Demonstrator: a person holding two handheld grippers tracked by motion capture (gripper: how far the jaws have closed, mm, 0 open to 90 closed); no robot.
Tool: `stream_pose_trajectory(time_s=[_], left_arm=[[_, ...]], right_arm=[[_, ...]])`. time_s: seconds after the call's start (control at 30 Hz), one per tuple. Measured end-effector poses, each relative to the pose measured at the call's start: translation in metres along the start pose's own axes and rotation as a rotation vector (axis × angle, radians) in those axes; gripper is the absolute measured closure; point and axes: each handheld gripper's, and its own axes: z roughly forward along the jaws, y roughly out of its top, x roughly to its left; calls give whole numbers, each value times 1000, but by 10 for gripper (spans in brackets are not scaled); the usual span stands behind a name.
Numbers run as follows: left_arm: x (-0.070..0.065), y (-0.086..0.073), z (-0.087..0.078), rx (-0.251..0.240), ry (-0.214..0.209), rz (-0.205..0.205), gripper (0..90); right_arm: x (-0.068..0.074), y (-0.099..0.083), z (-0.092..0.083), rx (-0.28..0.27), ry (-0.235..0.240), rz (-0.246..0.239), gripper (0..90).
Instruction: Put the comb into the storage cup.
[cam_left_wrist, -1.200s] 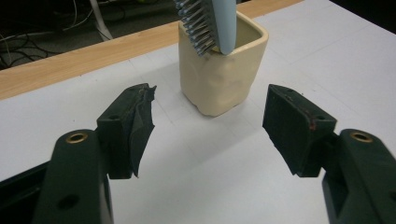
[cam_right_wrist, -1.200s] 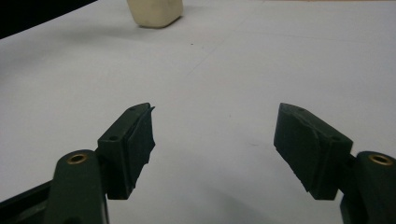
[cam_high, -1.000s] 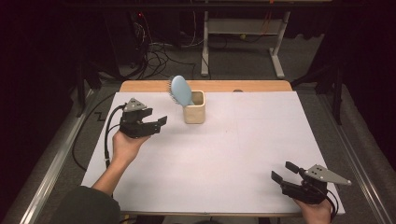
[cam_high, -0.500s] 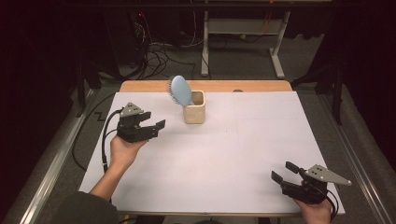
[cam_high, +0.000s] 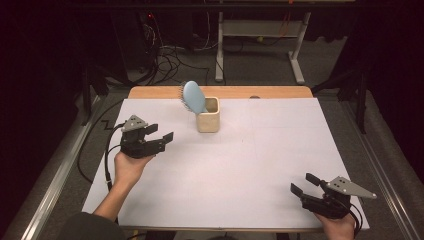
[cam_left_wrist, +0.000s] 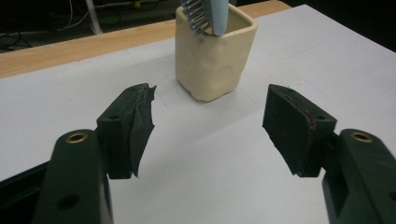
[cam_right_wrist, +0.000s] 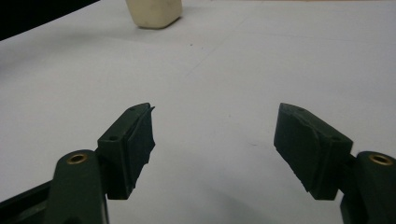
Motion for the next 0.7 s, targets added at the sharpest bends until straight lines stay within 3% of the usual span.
stream_pose_trajectory(time_s=[0.7], left_arm=[[3, -18, -15, -24, 6, -7, 336]], right_arm=[[0, 0, 0, 2, -5, 10, 291]])
